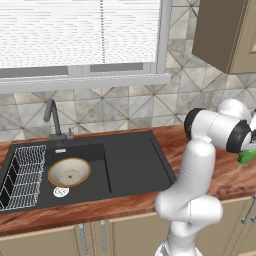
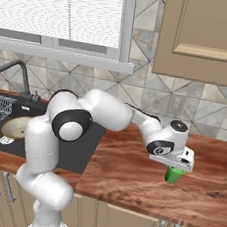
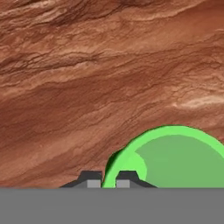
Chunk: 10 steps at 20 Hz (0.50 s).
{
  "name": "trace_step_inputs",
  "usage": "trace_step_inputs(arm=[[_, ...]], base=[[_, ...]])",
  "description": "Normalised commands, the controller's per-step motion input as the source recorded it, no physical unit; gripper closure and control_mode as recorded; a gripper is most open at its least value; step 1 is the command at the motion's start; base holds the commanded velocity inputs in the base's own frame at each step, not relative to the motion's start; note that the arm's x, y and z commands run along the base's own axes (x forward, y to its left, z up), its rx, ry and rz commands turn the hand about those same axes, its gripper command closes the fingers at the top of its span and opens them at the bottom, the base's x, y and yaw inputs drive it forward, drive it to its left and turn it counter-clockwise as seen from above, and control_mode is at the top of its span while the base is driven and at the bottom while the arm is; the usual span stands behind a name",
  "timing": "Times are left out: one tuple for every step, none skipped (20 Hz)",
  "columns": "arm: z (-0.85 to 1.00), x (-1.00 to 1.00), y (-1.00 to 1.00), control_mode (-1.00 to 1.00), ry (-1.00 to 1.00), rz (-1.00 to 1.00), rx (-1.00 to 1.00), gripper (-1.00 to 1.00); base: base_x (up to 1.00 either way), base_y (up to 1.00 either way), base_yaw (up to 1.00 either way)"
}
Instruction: Remove the mango and pear from the sink. Then move the bowl and cup from the counter to the sink for washing.
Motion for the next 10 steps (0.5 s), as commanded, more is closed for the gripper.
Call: trace_step_inputs(arm=[[-0.03,-0.27,0.11,-1.0,-0.02,0.0,-0.15,1.0],[0.03,-0.22,0.17,-1.0,0.0,0.0,-0.15,1.0],[0.16,-0.24,0.17,-1.0,-0.08,0.0,-0.13,1.0],[0.25,-0.24,0.2,-1.0,-0.17,0.0,-0.11,1.0],[0.31,-0.26,0.21,-1.0,-0.21,0.0,-0.07,1.0],[0.32,-0.28,0.22,-1.0,-0.25,0.02,-0.05,1.0],[0.35,-0.27,0.21,-1.0,-0.22,0.03,-0.05,1.0],[0.35,-0.28,0.2,-1.0,-0.23,0.05,-0.03,1.0],[0.37,-0.29,0.19,-1.0,-0.2,0.06,-0.02,1.0],[0.36,-0.29,0.2,-1.0,-0.15,0.08,-0.02,1.0]], base=[[0.0,0.0,0.0],[0.0,0.0,0.0],[0.0,0.0,0.0],[0.0,0.0,0.0],[0.0,0.0,0.0],[0.0,0.0,0.0],[0.0,0.0,0.0],[0.0,0.0,0.0],[0.0,0.0,0.0],[0.0,0.0,0.0]])
